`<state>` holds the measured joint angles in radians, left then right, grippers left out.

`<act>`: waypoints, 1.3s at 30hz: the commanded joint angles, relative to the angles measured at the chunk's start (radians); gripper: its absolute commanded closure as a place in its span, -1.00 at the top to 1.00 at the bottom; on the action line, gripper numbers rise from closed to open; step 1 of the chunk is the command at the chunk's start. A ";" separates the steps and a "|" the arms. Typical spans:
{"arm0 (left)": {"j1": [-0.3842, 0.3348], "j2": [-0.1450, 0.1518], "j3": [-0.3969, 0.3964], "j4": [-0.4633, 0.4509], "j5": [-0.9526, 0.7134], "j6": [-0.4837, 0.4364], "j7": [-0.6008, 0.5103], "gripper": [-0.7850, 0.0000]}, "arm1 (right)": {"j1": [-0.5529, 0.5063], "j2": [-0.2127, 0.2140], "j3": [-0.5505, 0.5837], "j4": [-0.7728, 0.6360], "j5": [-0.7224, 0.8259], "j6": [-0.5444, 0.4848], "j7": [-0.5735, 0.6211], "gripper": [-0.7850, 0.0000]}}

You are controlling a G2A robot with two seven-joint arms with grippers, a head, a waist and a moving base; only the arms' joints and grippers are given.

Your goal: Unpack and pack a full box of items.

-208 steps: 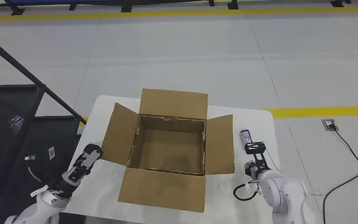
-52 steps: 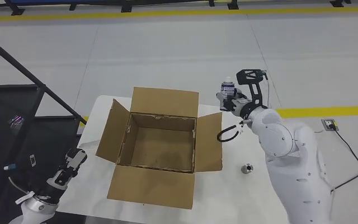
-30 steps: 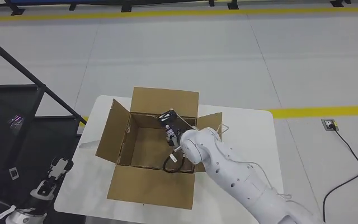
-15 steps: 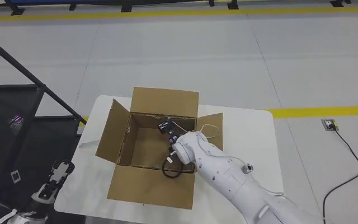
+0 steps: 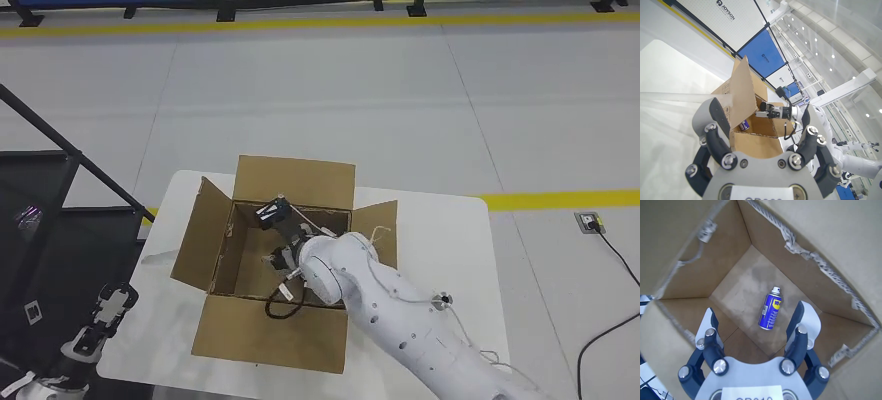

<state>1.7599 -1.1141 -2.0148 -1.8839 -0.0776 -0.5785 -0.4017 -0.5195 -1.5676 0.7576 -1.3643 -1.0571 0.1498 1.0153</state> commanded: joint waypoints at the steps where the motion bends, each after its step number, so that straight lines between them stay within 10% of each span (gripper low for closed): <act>1: -0.002 0.000 0.000 -0.004 0.002 0.001 -0.002 1.00 | -0.087 0.032 0.076 -0.200 -0.048 -0.021 0.050 0.94; 10: -0.012 0.000 0.012 -0.014 0.013 0.008 -0.012 1.00 | -0.386 0.110 0.362 -0.729 -0.240 -0.073 0.110 1.00; 17: -0.034 0.000 0.034 -0.017 0.023 0.022 -0.025 1.00 | -0.506 0.138 0.599 -0.823 -0.390 -0.037 0.181 1.00; 26: -0.080 0.003 0.066 -0.028 0.047 0.051 -0.047 1.00 | -0.562 0.160 0.833 -0.636 -0.362 -0.072 0.344 1.00; 39: -0.103 0.004 0.092 0.001 0.045 0.045 -0.044 1.00 | -0.480 0.170 0.834 -0.211 -0.293 -0.085 0.372 1.00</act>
<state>1.6583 -1.1104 -1.9240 -1.8850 -0.0330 -0.5320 -0.4459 -1.0074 -1.3975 1.5979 -1.6013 -1.3571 0.0623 1.3887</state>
